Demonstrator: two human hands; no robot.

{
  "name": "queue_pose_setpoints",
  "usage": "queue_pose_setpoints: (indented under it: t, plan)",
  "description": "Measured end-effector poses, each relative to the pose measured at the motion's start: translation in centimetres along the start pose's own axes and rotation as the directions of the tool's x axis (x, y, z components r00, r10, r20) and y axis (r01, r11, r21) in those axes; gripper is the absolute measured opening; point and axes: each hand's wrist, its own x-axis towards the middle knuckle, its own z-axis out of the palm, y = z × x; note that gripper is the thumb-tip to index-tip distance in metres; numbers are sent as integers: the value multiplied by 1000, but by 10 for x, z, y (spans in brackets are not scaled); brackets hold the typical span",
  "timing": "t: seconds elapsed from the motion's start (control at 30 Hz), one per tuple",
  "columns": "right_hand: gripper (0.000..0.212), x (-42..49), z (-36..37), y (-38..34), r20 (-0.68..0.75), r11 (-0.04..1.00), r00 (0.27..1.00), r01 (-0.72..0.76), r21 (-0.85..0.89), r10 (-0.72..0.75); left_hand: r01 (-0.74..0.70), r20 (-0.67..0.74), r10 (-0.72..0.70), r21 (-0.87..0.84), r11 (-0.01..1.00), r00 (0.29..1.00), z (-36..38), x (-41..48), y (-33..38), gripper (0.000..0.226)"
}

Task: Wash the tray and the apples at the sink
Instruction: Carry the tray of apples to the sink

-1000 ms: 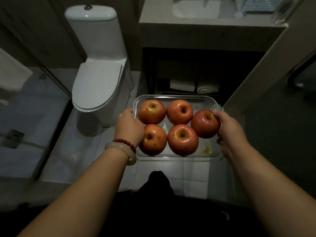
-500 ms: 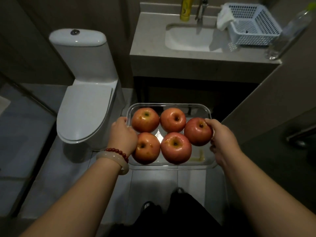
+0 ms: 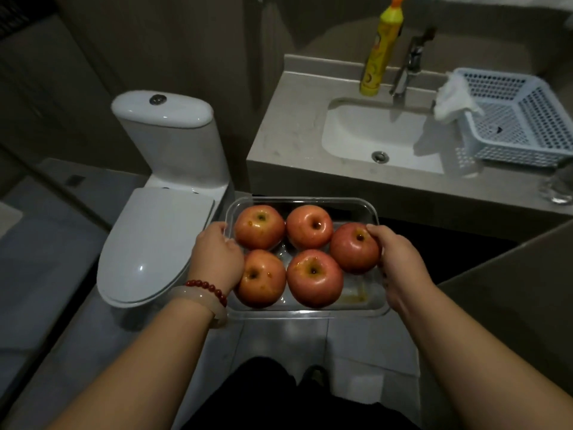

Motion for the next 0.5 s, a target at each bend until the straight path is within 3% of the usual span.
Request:
queue_pose_setpoints:
  t: [0.1, 0.5]
  plan:
    - [18, 25, 14, -24, 46, 999, 999, 16, 32, -18, 8, -11, -9, -6, 1000, 1000, 4, 30, 15, 39]
    - [15, 122, 101, -107, 36, 977, 999, -47, 208, 41, -116, 71, 114, 24, 993, 991, -5, 194, 78, 27]
